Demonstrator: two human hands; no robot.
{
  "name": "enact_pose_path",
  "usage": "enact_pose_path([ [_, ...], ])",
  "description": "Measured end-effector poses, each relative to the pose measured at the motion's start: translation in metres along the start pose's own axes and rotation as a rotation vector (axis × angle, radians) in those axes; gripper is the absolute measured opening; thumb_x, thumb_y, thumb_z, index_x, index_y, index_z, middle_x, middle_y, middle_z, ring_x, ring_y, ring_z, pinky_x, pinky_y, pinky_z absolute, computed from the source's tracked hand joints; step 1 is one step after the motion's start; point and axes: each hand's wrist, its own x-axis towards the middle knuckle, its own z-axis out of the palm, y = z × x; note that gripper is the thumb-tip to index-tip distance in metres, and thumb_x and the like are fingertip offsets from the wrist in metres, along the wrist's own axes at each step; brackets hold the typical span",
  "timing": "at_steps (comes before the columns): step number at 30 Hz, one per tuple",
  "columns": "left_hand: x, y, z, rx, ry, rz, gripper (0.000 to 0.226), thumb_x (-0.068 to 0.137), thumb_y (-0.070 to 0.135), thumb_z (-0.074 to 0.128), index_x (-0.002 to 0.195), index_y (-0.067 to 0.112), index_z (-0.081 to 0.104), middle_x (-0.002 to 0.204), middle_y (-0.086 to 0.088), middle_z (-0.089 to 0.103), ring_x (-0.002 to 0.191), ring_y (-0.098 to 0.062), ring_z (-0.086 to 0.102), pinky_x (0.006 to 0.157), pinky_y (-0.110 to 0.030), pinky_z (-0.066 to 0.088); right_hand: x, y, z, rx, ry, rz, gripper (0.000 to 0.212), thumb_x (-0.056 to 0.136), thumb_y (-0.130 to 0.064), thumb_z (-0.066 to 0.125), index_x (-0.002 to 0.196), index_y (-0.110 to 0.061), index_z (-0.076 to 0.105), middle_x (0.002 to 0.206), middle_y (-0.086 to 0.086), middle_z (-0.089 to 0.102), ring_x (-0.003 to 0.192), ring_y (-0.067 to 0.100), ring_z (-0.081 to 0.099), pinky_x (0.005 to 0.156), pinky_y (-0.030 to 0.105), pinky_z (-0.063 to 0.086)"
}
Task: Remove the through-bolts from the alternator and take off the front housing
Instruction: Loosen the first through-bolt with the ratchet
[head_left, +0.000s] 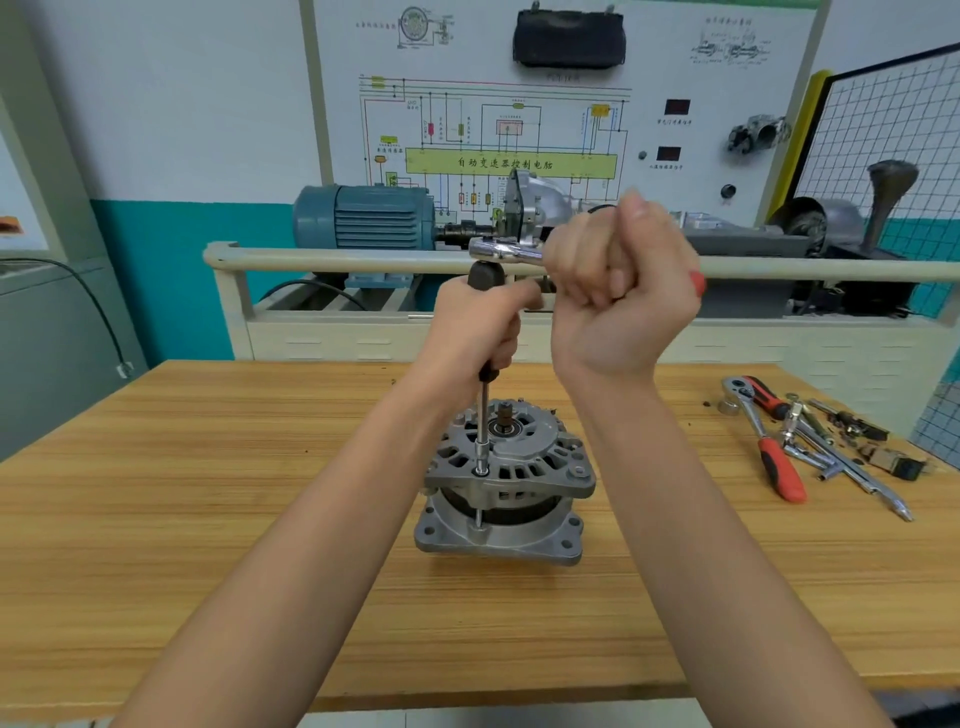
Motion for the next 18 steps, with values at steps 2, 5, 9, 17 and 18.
enact_pose_path([
  [2, 0.0, 0.001, -0.01, -0.053, -0.119, -0.015, 0.047, 0.082, 0.0, 0.058, 0.046, 0.023, 0.037, 0.041, 0.006, 0.027, 0.036, -0.011, 0.021, 0.038, -0.019, 0.02, 0.009, -0.002, -0.009, 0.162, 0.057, 0.147, 0.053, 0.085, -0.005, 0.038, 0.035, -0.02, 0.037, 0.033, -0.007, 0.028, 0.035, 0.01, 0.018, 0.043, 0.024, 0.019],
  [5, -0.001, 0.003, -0.021, -0.125, -0.297, -0.043, 0.04, 0.086, 0.01, 0.057, 0.05, 0.02, 0.044, 0.043, 0.005, 0.034, 0.038, -0.011, 0.029, 0.041, -0.021, 0.027, 0.02, 0.0, -0.024, 0.437, 0.236, 0.359, 0.051, 0.082, -0.012, 0.039, 0.032, -0.018, 0.032, 0.031, -0.005, 0.023, 0.038, 0.013, 0.01, 0.04, 0.022, 0.017],
  [9, -0.002, -0.001, -0.015, -0.046, -0.291, -0.045, 0.046, 0.091, 0.017, 0.058, 0.05, 0.018, 0.037, 0.039, 0.004, 0.03, 0.034, -0.012, 0.026, 0.038, -0.019, 0.025, 0.022, 0.002, -0.031, 0.586, 0.319, 0.381, 0.048, 0.081, -0.012, 0.041, 0.034, -0.016, 0.032, 0.031, -0.004, 0.022, 0.03, 0.011, 0.017, 0.037, 0.022, 0.017],
  [17, 0.002, -0.004, -0.001, 0.021, -0.061, -0.032, 0.049, 0.09, 0.01, 0.052, 0.046, 0.021, 0.033, 0.039, -0.001, 0.026, 0.033, -0.014, 0.019, 0.039, -0.015, 0.02, -0.01, 0.002, 0.002, -0.135, -0.024, -0.118, 0.045, 0.084, -0.003, 0.046, 0.043, -0.021, 0.036, 0.04, -0.006, 0.029, 0.038, 0.01, 0.024, 0.046, 0.026, 0.02],
  [18, 0.001, -0.004, 0.002, 0.041, -0.032, -0.016, 0.037, 0.088, 0.011, 0.052, 0.054, 0.018, 0.038, 0.048, -0.007, 0.033, 0.042, -0.017, 0.026, 0.046, -0.019, 0.027, -0.016, 0.004, 0.008, -0.249, -0.04, -0.178, 0.04, 0.082, -0.007, 0.048, 0.045, -0.019, 0.038, 0.044, -0.008, 0.032, 0.039, 0.011, 0.026, 0.047, 0.026, 0.021],
])
